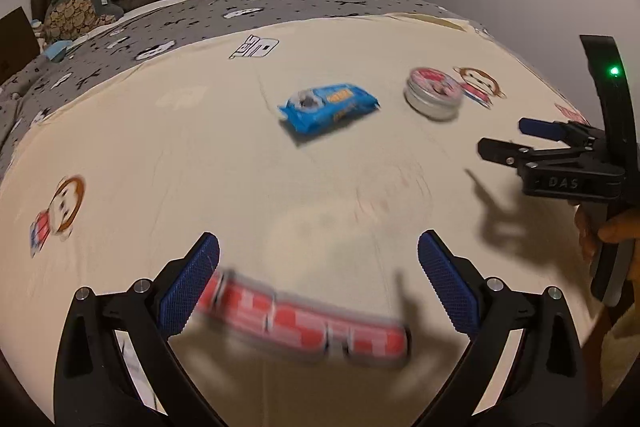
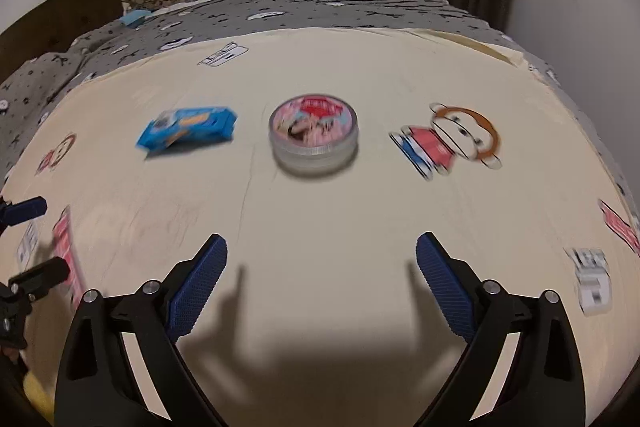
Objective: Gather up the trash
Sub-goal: 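Grasp the blue wet-wipe pack with the left tool while the right tool grasps the round tin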
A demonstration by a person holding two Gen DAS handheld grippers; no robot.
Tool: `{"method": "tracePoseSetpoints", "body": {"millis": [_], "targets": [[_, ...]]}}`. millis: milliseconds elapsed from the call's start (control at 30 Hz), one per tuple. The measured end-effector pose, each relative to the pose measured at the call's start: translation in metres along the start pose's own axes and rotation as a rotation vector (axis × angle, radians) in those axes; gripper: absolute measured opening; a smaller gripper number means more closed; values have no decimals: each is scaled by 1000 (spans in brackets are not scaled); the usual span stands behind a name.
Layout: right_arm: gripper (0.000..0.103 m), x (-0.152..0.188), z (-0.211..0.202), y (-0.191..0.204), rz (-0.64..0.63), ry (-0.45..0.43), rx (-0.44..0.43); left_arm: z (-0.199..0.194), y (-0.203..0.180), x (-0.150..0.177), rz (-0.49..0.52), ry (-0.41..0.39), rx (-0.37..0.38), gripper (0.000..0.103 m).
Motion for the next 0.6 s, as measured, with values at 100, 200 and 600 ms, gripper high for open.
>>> {"method": "tracePoseSetpoints", "body": {"millis": [100,200,600], "targets": [[92,-18,23,5,-7,10,7,23,2,-20,20,5,-9,94],[92,-28,40,9,-9,29,7,42,6,-39,37,10,-19,94],[76,-57,76,3,-43,42,-7,112,4,-89,115,45,-7,83]]}}
Point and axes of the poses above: each gripper's, at about its wrist camera, not at the fingertips, and z roughly the way its jaws point, y to its left, x to its underside, the point moved 2 cm from there along z, roughly the way its jaws point, and after that the axes turned 7 degrees about x, right-handed, at the moved point
